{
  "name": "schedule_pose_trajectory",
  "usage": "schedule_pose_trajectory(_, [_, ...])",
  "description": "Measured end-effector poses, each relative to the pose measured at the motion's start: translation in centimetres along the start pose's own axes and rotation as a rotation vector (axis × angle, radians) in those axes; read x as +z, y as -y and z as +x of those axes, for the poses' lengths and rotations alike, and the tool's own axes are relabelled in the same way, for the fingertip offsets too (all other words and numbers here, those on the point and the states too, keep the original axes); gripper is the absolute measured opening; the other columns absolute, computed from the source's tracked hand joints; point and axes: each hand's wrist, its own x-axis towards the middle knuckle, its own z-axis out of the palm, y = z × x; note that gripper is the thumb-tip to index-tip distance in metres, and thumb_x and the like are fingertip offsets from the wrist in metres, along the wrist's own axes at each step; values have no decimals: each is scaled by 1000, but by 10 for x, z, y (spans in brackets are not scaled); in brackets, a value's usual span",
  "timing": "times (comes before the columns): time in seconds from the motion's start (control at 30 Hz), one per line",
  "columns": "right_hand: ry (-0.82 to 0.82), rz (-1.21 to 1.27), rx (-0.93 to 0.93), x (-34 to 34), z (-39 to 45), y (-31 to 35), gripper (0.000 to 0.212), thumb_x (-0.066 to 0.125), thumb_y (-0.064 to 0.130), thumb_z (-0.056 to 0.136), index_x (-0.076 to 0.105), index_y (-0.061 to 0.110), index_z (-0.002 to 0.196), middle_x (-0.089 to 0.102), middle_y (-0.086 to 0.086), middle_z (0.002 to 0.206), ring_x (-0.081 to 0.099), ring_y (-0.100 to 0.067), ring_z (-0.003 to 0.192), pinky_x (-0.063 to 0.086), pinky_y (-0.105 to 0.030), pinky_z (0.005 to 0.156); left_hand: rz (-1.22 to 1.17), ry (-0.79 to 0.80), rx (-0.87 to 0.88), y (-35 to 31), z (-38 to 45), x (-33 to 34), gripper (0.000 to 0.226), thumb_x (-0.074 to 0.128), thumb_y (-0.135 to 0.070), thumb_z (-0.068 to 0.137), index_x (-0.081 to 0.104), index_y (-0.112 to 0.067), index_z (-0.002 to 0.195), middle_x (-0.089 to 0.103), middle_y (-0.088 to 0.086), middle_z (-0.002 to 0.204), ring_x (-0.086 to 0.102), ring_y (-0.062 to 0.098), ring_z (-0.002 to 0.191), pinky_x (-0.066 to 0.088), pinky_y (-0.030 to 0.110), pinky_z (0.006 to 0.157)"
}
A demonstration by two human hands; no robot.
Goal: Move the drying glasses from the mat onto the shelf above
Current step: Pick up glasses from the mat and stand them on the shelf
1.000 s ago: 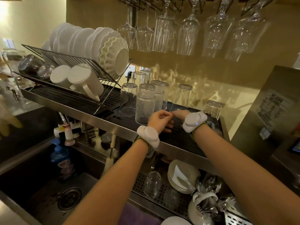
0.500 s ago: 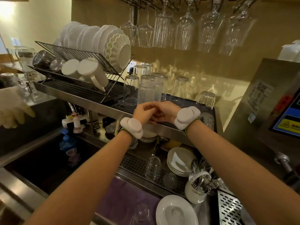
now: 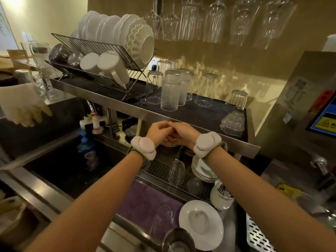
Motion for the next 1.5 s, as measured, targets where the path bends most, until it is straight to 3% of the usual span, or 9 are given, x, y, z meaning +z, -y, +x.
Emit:
schedule_pose_trajectory(0.23, [-11, 2, 178, 12, 3, -83, 40, 42, 32, 98, 55, 6, 126, 60, -14, 95, 60, -26, 97, 50, -41, 97, 56, 91, -185, 68, -31, 9, 28, 49, -1, 88, 63, -21, 74, 67, -2, 60, 64, 9, 55, 54, 23, 55])
schedule_pose_trajectory(0.4, [8, -53, 241, 18, 5, -137, 35, 40, 30, 99, 61, 8, 117, 62, -21, 112, 58, -32, 115, 46, -39, 101, 4, 129, -303, 109, -57, 17, 25, 52, 8, 84, 61, 5, 107, 62, 8, 74, 65, 9, 60, 54, 20, 62])
schedule_pose_trajectory(0.53, [72, -134, 275, 21, 3, -165, 36, 37, 31, 100, 59, 15, 124, 56, -15, 133, 52, -30, 124, 45, -40, 102, -24, 190, -327, 129, -77, 18, 35, 56, 11, 82, 55, 11, 117, 61, 15, 100, 59, 24, 96, 49, 37, 93])
schedule_pose_trajectory(0.67, [101, -71, 304, 27, -6, -184, 37, 40, 26, 99, 56, 7, 127, 68, -9, 113, 64, -19, 104, 55, -23, 83, 37, 311, -290, 147, -96, 11, 37, 59, 9, 81, 55, 5, 118, 64, 11, 100, 62, 17, 93, 54, 21, 84])
schedule_pose_trajectory(0.77, [131, 23, 323, 30, -13, -201, 38, 45, 17, 98, 53, -6, 128, 69, -2, 85, 63, -4, 68, 51, -10, 51, 93, 335, -319, 163, -106, 5, 39, 60, 12, 79, 53, 7, 118, 58, 15, 108, 56, 23, 103, 47, 36, 95])
schedule_pose_trajectory(0.9, [119, 1, 346, 28, -14, -213, 36, 47, 14, 97, 55, -7, 125, 66, 0, 75, 62, -5, 63, 50, -10, 48, 130, 443, -362, 167, -112, 2, 43, 64, 10, 77, 53, -4, 116, 56, 11, 114, 53, 19, 106, 48, 27, 93])
schedule_pose_trajectory(1.1, [94, -28, 398, 27, -15, -216, 44, 50, 28, 96, 56, -3, 127, 65, -21, 110, 64, -24, 91, 51, -28, 73, 129, 602, -448, 162, -116, 3, 61, 65, 7, 78, 43, -11, 132, 54, 8, 127, 53, 20, 117, 45, 29, 101])
schedule_pose_trajectory(1.23, [77, -56, 430, 26, -19, -218, 49, 49, 37, 94, 56, 1, 127, 57, -23, 104, 50, -22, 78, 40, -24, 57, 185, 638, -455, 163, -116, 4, 70, 63, 13, 75, 35, -8, 137, 49, 15, 135, 48, 28, 127, 40, 41, 109])
schedule_pose_trajectory(1.5, [40, -14, 454, 25, -15, -221, 45, 46, 35, 96, 55, 7, 130, 59, -21, 129, 57, -22, 88, 45, -25, 61, 190, 599, -424, 168, -115, 4, 68, 69, 9, 72, 42, -10, 132, 52, 9, 129, 50, 16, 116, 41, 26, 99])
